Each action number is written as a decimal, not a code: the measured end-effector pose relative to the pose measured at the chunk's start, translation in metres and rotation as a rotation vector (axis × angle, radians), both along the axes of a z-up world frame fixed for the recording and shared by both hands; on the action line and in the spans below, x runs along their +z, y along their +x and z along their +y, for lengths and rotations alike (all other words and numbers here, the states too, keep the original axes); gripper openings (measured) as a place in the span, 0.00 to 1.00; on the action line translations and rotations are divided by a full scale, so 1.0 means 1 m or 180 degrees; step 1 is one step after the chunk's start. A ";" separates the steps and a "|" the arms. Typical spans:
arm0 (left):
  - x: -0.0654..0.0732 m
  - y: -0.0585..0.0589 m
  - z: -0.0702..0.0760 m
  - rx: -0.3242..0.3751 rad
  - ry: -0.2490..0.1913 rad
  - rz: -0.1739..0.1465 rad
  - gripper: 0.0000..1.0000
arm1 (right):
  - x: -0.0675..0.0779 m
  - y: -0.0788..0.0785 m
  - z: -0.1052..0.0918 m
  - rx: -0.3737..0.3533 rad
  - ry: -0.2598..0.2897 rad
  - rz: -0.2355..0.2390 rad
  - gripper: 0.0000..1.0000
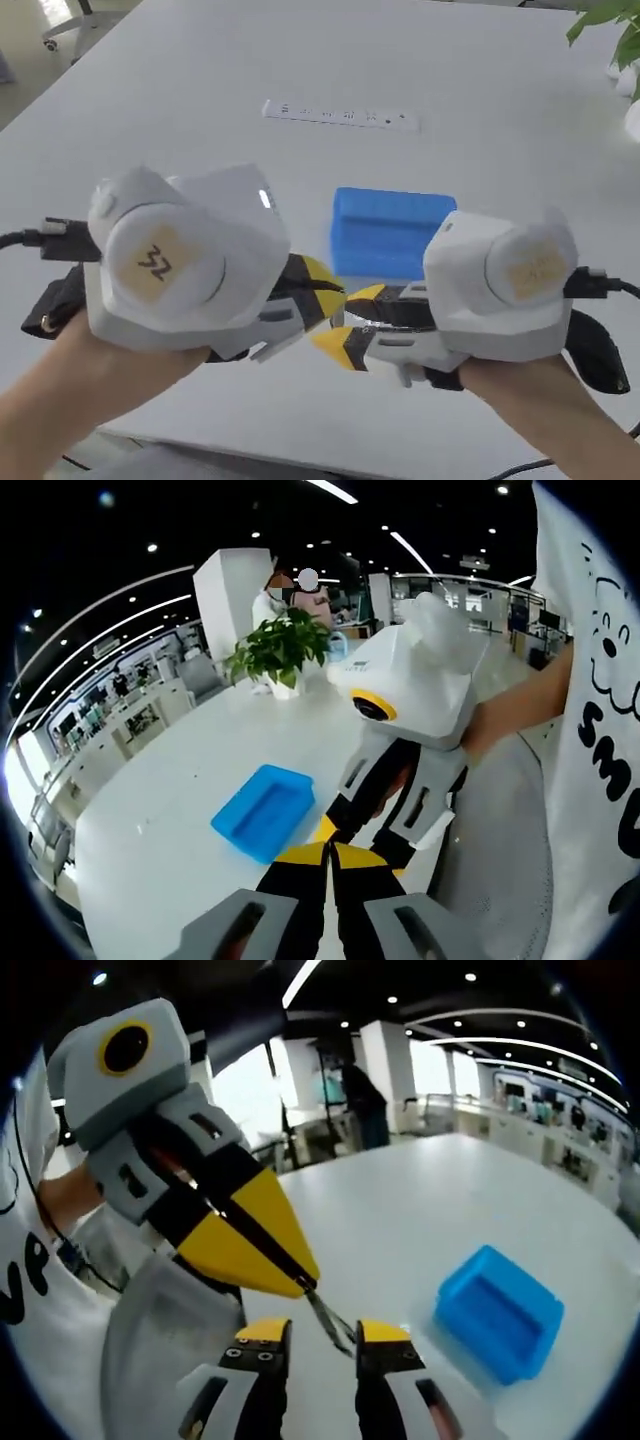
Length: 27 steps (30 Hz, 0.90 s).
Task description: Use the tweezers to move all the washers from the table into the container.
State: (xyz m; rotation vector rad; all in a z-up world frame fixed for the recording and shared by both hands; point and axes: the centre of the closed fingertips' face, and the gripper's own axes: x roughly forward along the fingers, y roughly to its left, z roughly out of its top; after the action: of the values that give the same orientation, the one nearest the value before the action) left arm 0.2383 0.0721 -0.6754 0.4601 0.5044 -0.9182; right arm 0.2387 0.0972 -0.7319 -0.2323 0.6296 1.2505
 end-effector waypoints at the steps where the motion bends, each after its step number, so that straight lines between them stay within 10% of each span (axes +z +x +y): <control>1: 0.001 0.002 0.000 -0.0005 -0.0011 -0.0013 0.00 | 0.001 0.002 0.002 0.0021 0.0006 -0.0014 0.20; 11: -0.002 0.022 0.004 -0.0025 -0.0001 -0.0134 0.00 | -0.009 0.028 0.011 -0.0019 -0.0039 -0.0115 0.09; 27: -0.044 0.046 0.013 -0.0018 0.0159 0.0017 0.00 | -0.049 0.048 0.018 -0.0047 -0.0169 0.0062 0.11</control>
State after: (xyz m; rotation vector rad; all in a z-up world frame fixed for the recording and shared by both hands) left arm 0.2842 0.0854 -0.7190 0.5048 0.5321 -0.9140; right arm 0.2870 0.1147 -0.7809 -0.2593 0.6808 1.2240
